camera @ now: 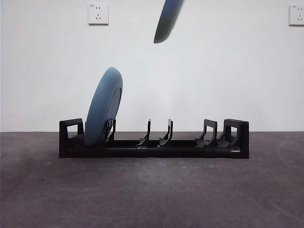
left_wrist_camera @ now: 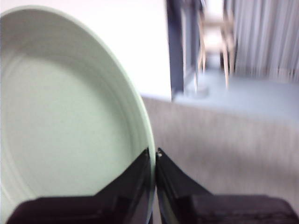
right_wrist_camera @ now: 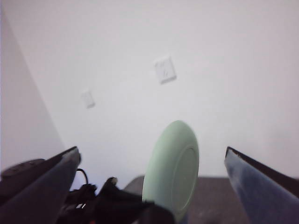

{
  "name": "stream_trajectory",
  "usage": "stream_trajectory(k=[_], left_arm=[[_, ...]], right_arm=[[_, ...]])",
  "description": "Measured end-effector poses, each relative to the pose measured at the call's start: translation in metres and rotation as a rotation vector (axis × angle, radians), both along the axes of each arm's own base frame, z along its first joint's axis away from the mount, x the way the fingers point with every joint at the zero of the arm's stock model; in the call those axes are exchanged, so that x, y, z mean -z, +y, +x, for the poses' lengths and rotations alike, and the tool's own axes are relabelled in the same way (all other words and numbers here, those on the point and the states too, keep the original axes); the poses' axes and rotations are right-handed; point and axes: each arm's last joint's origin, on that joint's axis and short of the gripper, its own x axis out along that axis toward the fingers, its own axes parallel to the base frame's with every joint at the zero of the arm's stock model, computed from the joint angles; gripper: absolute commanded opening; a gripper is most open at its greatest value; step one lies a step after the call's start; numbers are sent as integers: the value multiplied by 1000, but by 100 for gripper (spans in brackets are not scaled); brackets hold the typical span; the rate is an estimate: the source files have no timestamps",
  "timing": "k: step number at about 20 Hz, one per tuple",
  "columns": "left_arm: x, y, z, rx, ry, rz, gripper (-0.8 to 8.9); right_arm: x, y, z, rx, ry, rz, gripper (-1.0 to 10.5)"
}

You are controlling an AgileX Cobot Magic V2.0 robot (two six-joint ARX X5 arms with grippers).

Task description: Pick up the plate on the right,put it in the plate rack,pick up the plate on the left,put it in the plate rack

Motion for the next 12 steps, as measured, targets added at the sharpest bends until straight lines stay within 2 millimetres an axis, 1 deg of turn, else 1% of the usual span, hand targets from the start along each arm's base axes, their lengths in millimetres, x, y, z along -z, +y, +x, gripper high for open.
stream_trajectory(k=[3,8,12], left_arm=[[8,4,25,8,94,-124,-9],[42,-3,65,-15,273,-259,-9],[62,-3,85,-39,371,-333,-9]], right_arm=[[-2,-2,-6,1,-20,3,534],[1,-1,-4,2,4,-9,534],[3,0,0,8,26,-30,533]])
